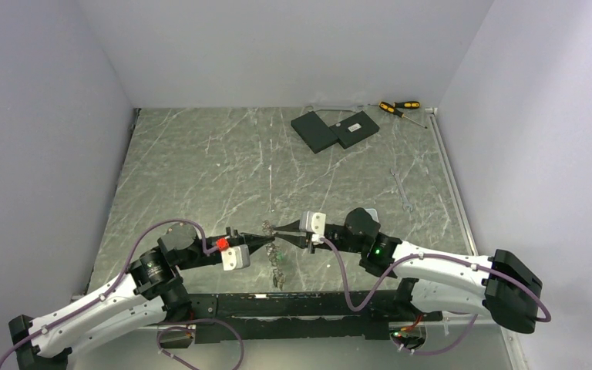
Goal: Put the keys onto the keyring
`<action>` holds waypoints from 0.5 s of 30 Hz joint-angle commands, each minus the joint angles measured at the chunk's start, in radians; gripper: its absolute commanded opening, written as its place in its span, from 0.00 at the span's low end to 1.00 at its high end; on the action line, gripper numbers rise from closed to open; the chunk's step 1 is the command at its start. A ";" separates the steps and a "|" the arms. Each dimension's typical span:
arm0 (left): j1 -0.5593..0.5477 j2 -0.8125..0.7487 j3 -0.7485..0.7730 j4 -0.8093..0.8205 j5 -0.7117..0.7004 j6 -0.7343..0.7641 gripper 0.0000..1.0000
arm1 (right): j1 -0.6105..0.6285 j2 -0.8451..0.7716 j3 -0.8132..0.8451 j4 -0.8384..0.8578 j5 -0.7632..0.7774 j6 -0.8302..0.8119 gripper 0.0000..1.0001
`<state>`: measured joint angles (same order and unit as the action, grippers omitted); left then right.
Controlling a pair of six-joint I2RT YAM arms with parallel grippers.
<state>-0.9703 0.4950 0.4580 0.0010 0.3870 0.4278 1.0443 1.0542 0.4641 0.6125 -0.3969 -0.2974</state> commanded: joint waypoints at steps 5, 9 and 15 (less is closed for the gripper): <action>-0.004 -0.011 0.000 0.090 -0.001 -0.011 0.00 | 0.008 0.002 0.062 -0.017 -0.017 -0.024 0.03; -0.004 -0.024 0.000 0.079 0.012 0.002 0.00 | 0.010 0.004 0.084 -0.051 -0.005 -0.033 0.00; -0.004 -0.048 0.014 0.004 0.098 0.043 0.00 | 0.010 -0.030 0.114 -0.112 0.012 -0.058 0.00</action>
<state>-0.9703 0.4683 0.4507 -0.0093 0.3969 0.4366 1.0512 1.0592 0.5201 0.5198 -0.4019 -0.3180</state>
